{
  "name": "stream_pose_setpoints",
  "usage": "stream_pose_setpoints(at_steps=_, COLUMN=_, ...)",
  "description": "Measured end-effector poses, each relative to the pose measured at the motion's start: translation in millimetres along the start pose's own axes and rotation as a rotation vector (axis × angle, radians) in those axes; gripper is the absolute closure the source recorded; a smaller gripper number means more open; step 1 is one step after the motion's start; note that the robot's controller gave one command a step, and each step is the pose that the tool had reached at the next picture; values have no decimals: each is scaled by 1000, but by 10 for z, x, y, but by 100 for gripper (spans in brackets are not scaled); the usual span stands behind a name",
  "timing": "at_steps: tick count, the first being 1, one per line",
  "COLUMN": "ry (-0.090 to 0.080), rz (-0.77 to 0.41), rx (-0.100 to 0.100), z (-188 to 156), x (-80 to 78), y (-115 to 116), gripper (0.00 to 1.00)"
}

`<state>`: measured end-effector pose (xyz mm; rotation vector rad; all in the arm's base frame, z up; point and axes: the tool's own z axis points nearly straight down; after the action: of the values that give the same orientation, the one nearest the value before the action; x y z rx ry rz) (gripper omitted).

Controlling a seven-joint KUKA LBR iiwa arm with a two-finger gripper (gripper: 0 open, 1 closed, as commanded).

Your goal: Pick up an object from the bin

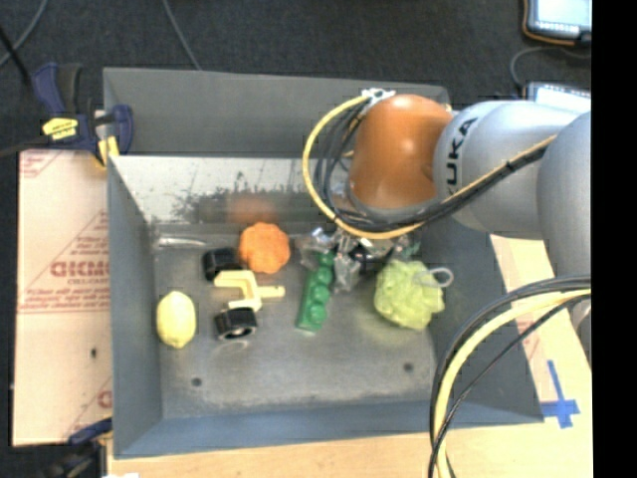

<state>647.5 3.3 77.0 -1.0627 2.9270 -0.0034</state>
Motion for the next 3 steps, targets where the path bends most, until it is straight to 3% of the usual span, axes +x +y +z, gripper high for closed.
stream_pose_setpoints(at_steps=3, ry=3, rz=2, rx=-2, z=-461, x=3, y=1, gripper=100)
